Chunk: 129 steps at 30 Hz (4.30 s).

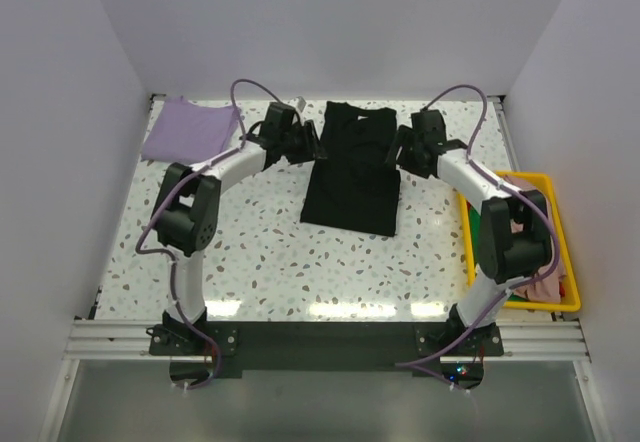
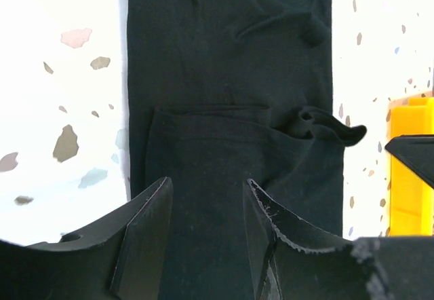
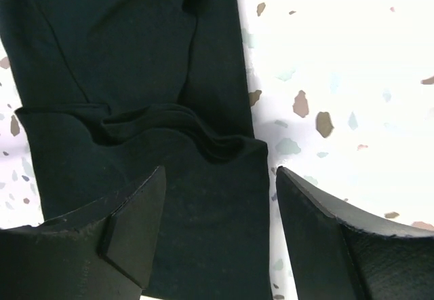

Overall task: Fold and stack the t-shirts
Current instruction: Fold the tshirt

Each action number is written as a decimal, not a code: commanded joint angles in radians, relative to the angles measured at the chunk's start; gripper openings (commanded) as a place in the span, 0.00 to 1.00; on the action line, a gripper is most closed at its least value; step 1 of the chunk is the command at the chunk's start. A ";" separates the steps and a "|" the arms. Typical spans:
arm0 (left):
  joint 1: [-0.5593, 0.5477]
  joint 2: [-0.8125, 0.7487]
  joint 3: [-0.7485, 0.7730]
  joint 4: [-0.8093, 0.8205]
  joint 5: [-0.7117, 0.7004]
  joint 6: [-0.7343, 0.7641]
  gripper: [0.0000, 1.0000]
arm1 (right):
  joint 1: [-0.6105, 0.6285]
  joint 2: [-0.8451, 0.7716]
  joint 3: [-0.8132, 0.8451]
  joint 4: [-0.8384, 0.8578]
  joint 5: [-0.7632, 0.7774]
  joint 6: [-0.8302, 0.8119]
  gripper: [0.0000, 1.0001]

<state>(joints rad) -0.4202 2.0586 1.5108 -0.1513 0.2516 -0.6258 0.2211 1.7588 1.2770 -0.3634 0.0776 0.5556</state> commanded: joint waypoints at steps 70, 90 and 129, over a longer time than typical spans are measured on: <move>-0.063 0.130 -0.056 0.107 -0.189 -0.005 0.20 | 0.077 0.353 0.295 -0.169 0.096 -0.131 0.34; -0.077 -0.201 -0.604 0.294 -0.270 -0.175 0.16 | 0.122 0.180 -0.043 -0.075 -0.001 -0.074 0.34; -0.316 -1.031 -1.265 0.070 -0.192 -0.305 0.15 | 0.748 -0.430 -0.677 -0.106 0.034 0.343 0.35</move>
<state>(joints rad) -0.7101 1.0107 0.2768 -0.0990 0.0525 -0.8597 0.9588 1.3396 0.6533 -0.4816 0.1013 0.8154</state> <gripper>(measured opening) 0.164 0.352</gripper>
